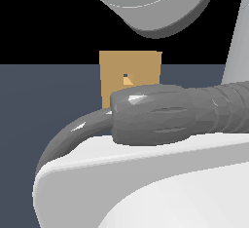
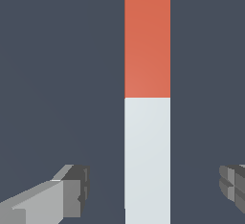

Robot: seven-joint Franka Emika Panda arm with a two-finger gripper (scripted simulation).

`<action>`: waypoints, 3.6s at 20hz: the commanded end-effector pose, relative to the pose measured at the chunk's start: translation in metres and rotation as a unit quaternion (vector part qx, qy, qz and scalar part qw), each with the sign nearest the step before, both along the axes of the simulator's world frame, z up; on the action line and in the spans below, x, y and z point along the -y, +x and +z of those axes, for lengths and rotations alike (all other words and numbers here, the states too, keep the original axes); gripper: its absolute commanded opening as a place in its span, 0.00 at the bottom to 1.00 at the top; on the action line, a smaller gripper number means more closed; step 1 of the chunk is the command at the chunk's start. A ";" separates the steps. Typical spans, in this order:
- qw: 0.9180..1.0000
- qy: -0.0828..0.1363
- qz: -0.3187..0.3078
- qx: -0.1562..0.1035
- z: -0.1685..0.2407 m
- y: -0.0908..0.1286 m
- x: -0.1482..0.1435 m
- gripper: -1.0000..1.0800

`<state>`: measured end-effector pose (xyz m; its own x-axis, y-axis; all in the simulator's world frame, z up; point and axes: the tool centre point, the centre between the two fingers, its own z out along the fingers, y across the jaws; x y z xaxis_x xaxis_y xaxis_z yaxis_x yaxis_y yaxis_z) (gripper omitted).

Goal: Insert the peg into the horizontal hole in a box.

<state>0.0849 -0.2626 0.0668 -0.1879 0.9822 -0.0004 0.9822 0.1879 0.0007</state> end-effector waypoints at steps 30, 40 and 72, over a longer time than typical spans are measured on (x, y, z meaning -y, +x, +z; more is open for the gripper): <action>1.000 0.000 0.000 -0.001 -0.049 0.000 -0.001 0.00; 1.000 0.000 -0.004 -0.001 -0.039 -0.007 -0.025 0.00; 0.999 0.000 -0.049 0.000 0.063 -0.054 -0.278 0.00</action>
